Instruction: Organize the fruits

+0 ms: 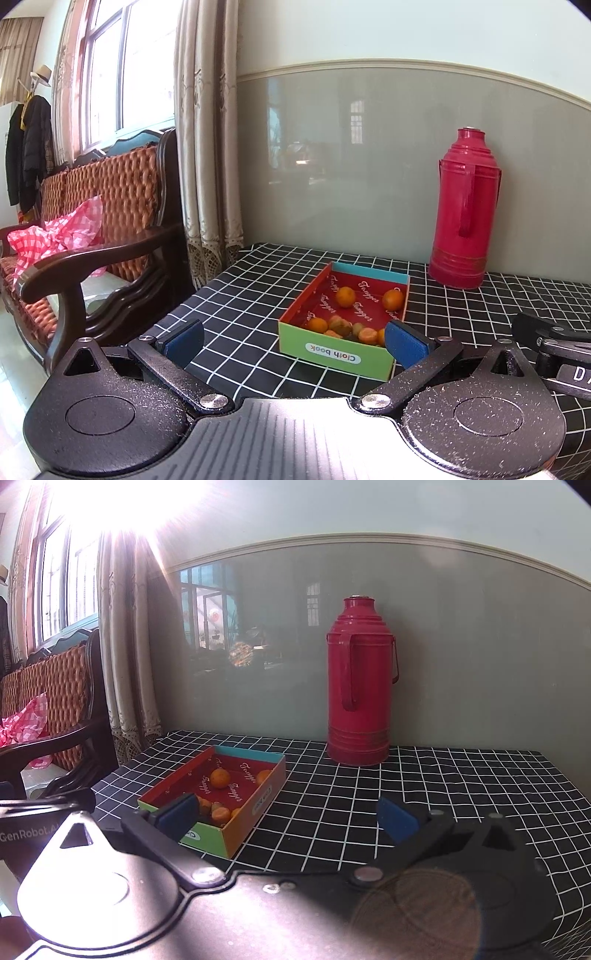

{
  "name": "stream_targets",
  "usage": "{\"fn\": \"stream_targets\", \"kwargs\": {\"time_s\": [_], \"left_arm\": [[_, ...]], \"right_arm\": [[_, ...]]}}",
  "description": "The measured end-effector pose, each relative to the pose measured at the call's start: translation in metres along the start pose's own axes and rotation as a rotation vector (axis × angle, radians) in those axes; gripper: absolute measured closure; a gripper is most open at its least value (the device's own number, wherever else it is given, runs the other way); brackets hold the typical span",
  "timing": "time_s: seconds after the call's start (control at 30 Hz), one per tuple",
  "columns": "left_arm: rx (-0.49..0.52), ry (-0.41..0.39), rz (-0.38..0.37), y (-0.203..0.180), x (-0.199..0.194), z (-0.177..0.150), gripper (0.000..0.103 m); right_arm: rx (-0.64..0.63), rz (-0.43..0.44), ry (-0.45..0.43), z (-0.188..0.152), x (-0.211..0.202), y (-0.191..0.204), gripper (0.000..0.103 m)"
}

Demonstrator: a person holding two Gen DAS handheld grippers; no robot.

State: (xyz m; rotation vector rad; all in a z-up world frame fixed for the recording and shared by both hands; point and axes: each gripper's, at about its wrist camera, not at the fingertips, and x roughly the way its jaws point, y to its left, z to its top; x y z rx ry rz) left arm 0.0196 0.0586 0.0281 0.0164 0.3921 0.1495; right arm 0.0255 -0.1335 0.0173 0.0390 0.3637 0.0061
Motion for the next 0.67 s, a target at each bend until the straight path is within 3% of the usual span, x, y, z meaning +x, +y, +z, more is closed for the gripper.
{"fn": "stream_targets", "kwargs": {"time_s": [0.67], "left_arm": [[0.01, -0.008, -0.038, -0.0018, 0.0073, -0.0055, 0.0]], "right_arm": [[-0.006, -0.002, 0.001, 0.0013, 0.0066, 0.0065, 0.006]]}}
